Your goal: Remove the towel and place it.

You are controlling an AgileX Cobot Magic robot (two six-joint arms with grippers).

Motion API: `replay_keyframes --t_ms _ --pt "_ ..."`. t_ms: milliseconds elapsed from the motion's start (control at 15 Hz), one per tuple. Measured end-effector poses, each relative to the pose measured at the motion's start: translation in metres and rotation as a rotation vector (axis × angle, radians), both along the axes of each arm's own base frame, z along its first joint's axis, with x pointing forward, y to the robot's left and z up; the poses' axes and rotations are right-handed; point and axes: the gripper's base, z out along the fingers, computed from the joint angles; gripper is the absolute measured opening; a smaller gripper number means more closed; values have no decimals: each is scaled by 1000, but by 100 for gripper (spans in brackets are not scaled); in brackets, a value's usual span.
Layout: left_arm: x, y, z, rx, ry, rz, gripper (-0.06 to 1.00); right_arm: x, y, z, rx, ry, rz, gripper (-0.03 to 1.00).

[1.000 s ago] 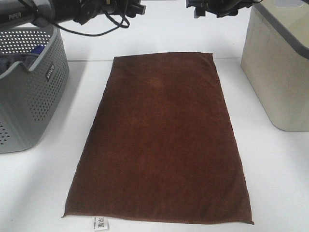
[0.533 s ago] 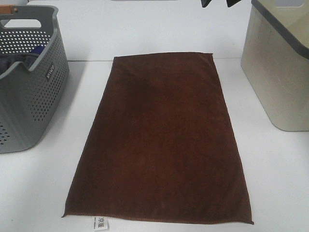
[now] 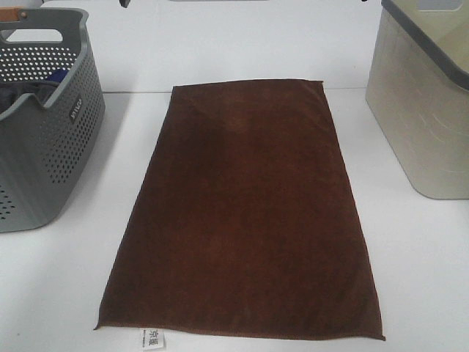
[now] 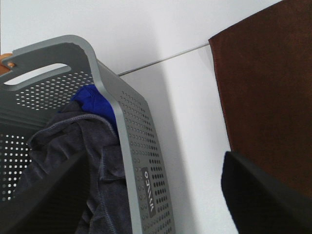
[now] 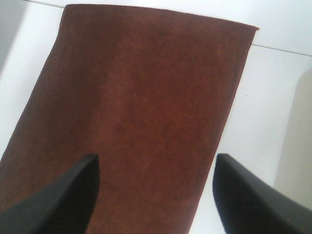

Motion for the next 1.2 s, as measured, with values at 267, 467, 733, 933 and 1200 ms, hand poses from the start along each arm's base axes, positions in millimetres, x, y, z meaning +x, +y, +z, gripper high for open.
replay_keyframes --t_ms 267,467,733,933,1200 --pt "-22 4 37 -89 -36 -46 72 -45 -12 13 -27 48 6 64" --pt "-68 21 83 -166 -80 -91 72 -97 -26 19 -47 89 6 64" --pt "-135 51 93 -197 -30 -103 72 -162 -43 22 -54 111 6 64" --pt "-189 73 76 -230 42 -107 72 -207 -54 9 -56 148 -13 64" --pt "-265 105 32 -268 125 -106 72 -264 -69 -23 -47 213 -64 64"
